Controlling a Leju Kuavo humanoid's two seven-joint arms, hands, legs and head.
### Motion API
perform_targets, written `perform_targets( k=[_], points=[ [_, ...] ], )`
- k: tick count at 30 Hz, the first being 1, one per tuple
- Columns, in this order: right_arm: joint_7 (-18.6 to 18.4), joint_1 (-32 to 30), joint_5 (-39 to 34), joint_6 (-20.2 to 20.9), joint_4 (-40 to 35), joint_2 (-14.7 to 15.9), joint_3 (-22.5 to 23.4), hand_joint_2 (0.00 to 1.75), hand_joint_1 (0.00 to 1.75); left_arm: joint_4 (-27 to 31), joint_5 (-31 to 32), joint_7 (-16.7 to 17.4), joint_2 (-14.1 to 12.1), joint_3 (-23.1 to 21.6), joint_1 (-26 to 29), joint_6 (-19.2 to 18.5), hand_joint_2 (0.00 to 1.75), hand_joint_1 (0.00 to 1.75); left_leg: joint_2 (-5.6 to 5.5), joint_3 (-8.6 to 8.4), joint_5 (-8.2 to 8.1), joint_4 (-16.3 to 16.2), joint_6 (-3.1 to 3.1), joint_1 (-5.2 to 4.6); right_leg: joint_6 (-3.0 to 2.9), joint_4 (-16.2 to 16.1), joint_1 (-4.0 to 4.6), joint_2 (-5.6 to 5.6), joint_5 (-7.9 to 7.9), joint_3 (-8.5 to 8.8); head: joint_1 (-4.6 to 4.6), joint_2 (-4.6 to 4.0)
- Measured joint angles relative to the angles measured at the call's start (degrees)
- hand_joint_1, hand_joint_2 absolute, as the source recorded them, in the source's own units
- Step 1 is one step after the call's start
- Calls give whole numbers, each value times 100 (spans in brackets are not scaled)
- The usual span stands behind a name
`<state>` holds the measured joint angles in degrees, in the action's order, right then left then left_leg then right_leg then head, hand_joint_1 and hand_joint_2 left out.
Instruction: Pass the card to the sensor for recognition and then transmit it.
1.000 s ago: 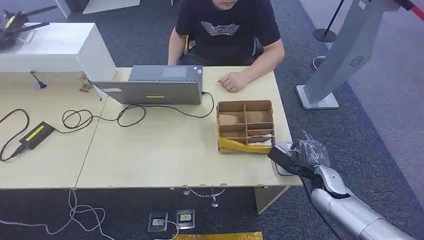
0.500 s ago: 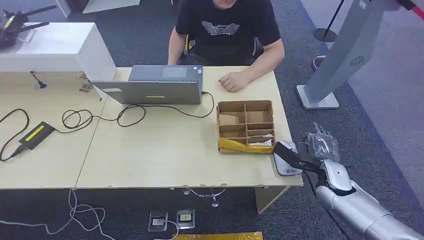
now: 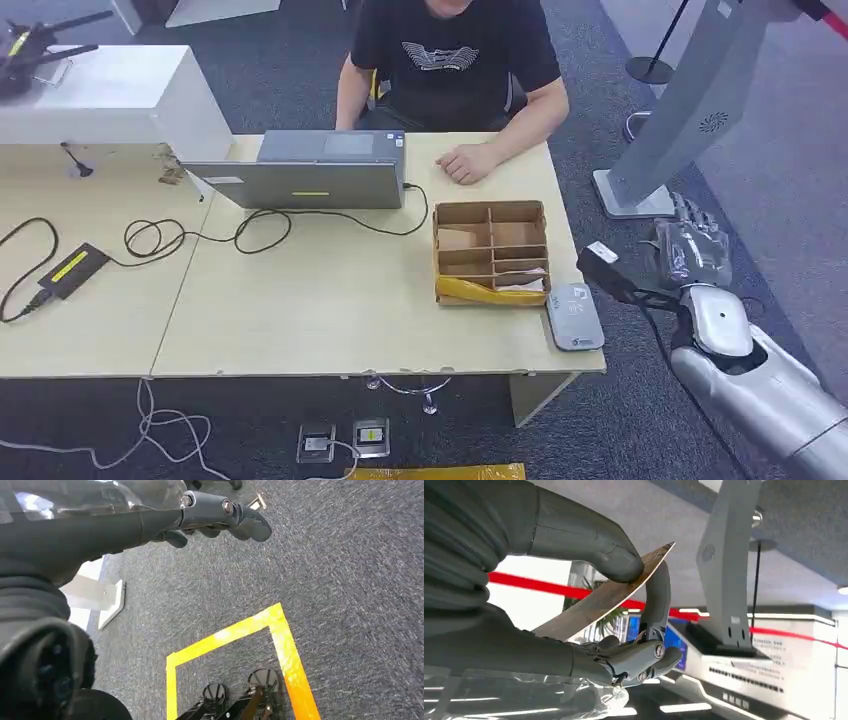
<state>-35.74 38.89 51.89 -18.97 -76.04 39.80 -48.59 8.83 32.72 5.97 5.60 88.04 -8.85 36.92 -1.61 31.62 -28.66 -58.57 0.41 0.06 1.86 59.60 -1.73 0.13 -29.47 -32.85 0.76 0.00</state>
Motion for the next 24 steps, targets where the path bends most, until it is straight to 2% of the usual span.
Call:
perform_targets(
  k=[4,8,11,14,17,24],
  points=[
    [-55,98,341,258,-347,37,124,175,175,0,37,-18,-7,0,-1,-11,0,0,0,2,0,0,0,0,0,0,0,0,0,0,0,0],
    [101,317,583,516,-559,-55,116,175,175,0,107,-61,-7,0,-6,-17,0,0,0,7,0,2,0,1,0,1,1,0,0,0,0,0],
    [274,526,647,575,-607,-302,46,175,175,0,166,-79,-7,0,-12,-48,0,0,0,9,1,2,-2,5,0,2,5,0,0,1,0,0],
    [514,684,653,498,-596,-666,-35,175,175,0,238,-79,-7,0,-16,-160,0,0,-1,9,4,2,-6,13,-1,2,13,-1,0,-1,0,0],
    [597,793,666,419,-531,-1034,-129,175,175,0,280,-79,-7,0,-22,-219,0,0,-4,8,4,2,-6,17,-1,2,16,-2,0,-2,-2,0],
    [745,896,605,317,-395,-1423,-300,175,175,0,328,-79,-7,0,-20,-232,0,0,-9,13,4,2,-7,17,-2,1,17,-3,0,-3,0,0]
  ],
)
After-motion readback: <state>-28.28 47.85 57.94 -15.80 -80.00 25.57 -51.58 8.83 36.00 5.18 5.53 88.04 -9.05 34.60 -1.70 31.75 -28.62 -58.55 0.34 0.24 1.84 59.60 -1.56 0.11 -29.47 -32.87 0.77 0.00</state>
